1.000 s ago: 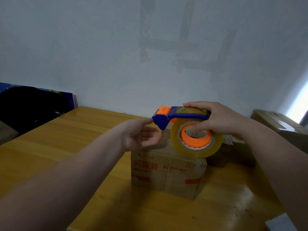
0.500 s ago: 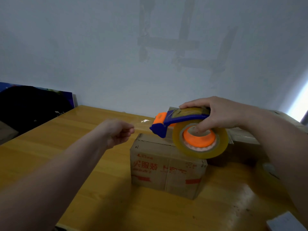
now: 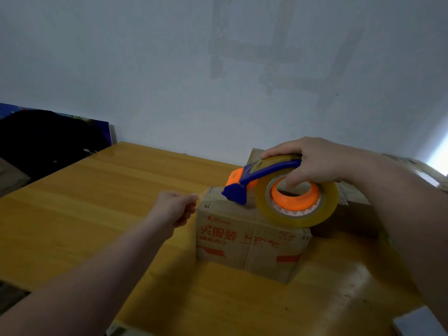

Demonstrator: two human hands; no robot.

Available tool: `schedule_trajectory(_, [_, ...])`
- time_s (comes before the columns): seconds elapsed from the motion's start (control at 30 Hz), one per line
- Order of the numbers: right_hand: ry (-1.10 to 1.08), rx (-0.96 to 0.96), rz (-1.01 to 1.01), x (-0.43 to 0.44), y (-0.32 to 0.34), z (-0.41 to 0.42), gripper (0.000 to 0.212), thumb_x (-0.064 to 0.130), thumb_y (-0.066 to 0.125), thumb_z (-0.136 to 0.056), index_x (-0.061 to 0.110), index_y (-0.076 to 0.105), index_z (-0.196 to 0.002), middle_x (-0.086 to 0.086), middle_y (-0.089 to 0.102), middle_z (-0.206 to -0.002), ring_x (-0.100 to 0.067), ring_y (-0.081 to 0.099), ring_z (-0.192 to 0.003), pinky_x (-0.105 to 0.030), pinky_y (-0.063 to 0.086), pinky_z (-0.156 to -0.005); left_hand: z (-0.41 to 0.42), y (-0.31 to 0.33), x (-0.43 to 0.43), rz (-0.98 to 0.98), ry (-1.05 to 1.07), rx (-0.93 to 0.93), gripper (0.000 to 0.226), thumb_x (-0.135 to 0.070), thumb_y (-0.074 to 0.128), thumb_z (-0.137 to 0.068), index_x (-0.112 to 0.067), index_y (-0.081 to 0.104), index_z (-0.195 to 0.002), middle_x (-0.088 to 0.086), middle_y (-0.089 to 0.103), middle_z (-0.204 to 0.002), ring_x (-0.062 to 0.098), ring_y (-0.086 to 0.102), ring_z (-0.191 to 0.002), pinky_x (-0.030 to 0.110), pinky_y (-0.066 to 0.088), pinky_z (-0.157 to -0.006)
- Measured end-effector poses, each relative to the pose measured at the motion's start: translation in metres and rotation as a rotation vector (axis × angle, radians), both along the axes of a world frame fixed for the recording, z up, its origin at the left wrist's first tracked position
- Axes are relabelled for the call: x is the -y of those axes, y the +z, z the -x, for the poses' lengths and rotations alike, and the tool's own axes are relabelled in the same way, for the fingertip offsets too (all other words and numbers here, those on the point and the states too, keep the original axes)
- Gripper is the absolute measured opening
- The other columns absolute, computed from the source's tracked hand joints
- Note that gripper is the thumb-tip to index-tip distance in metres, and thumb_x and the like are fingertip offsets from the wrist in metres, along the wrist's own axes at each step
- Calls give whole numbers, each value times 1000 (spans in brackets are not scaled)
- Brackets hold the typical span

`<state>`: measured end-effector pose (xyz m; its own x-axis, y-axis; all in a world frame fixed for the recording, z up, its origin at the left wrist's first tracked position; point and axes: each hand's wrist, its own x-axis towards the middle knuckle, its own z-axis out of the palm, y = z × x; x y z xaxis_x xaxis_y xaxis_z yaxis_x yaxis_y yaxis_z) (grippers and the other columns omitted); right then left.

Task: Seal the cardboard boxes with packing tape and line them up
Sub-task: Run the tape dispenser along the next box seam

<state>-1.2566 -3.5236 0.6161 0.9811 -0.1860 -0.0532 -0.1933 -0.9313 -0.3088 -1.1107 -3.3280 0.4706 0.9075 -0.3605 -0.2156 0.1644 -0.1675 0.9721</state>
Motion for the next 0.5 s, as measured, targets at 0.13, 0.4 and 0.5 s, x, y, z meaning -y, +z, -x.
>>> schedule_trajectory(0.13, [-16,42,-11,1,-4,-1,61,14,72,-78,42,52,-128,22,50,-92,-4,50,-78,-17,36,-61,3,-9,8,-130,-48,102,26,-23,61,-91,-6,56,-71,6,54,-63,16,44,-55,24,34,-49])
schedule_trajectory(0.4, [-16,82,-35,3,-7,-1,56,13,72,-78,45,53,-120,23,50,-92,-3,51,-76,-15,35,-60,-2,-3,3,-449,-257,178,22,-19,50,-95,-2,64,-95,9,64,-81,19,55,-69,28,47,-62])
schedule_trajectory(0.5, [-15,88,-31,3,-8,0,56,14,72,-78,43,54,-123,25,50,-91,-2,51,-75,-13,34,-59,2,7,5,-109,-184,127,25,-18,50,-96,-7,63,-113,7,66,-103,19,60,-94,34,50,-85])
